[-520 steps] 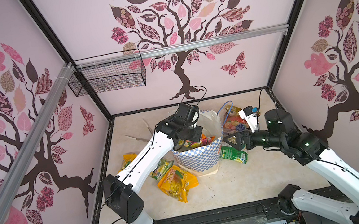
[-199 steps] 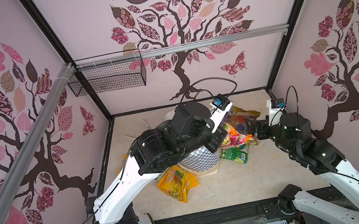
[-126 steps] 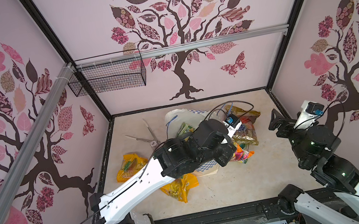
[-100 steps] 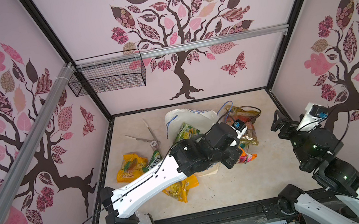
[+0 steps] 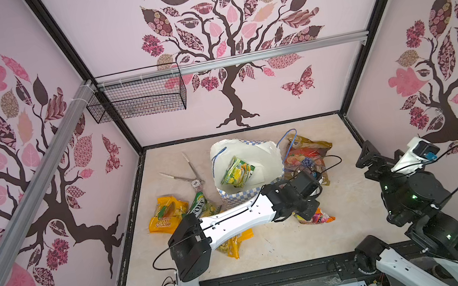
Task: Take the snacks out of the paper bag
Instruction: Place the snack at the bottom-center of the table.
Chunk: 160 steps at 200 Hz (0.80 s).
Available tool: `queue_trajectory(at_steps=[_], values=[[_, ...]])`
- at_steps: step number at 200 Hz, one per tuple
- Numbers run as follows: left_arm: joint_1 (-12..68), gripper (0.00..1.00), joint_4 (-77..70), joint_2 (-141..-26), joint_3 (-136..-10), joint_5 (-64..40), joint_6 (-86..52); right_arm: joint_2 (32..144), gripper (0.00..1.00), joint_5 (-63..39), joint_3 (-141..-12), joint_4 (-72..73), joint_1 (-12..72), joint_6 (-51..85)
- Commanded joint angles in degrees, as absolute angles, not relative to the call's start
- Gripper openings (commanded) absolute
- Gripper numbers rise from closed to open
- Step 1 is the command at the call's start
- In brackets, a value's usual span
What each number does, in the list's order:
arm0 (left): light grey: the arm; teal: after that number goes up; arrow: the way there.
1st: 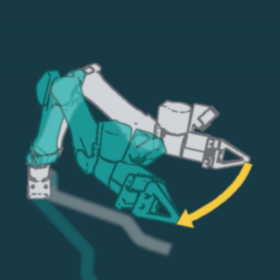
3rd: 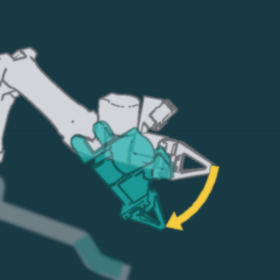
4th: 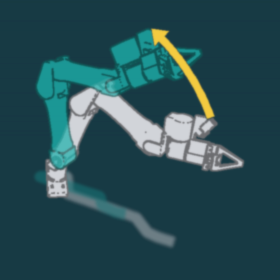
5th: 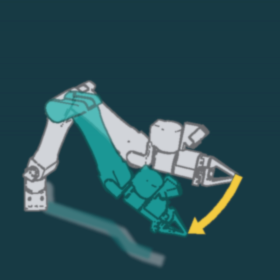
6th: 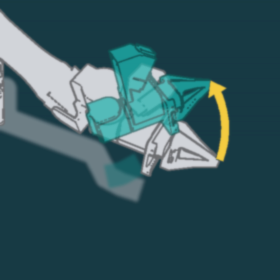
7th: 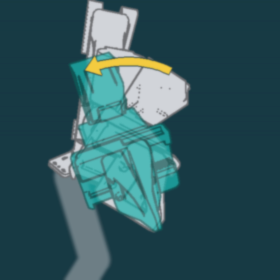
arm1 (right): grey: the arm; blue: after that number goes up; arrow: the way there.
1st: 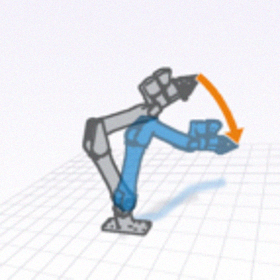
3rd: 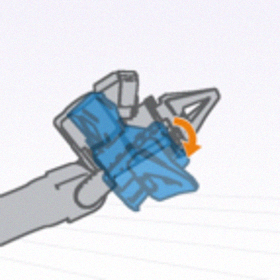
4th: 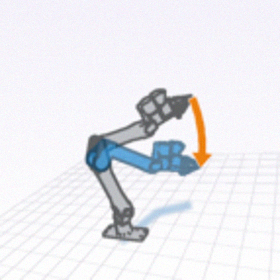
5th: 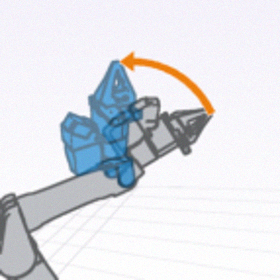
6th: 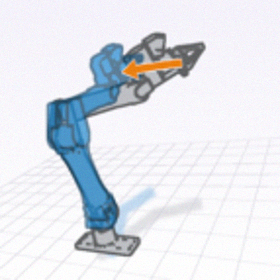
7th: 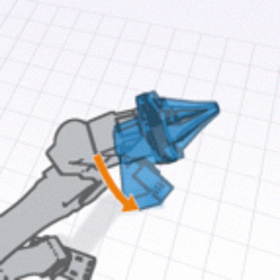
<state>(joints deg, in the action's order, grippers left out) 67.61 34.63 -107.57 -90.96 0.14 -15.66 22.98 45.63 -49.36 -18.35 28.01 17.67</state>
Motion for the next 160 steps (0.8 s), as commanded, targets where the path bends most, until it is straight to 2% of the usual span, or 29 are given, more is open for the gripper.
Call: queue_trajectory(at_steps=[1,61,118,142,160], values=[[67.4,0.00,31.5,-109.8,-89.1,0.0,-16.7,21.9,1.00,46.2,-48.8,-18.0,28.1,18.9],[65.2,0.00,28.6,-116.4,-90.9,1.1,-17.5,21.9,1.00,46.1,-47.6,-17.0,28.1,18.6],[62.9,0.00,31.0,-125.1,-101.1,2.4,-16.2,22.2,1.00,45.8,-46.8,-17.1,28.2,18.9],[62.9,0.11,30.5,-124.0,-101.8,2.3,-15.0,22.2,1.00,45.9,-46.7,-17.1,28.2,18.3],[62.9,0.15,30.2,-122.2,-102.1,2.7,-14.3,22.2,1.00,46.1,-46.5,-16.8,28.2,18.2]])
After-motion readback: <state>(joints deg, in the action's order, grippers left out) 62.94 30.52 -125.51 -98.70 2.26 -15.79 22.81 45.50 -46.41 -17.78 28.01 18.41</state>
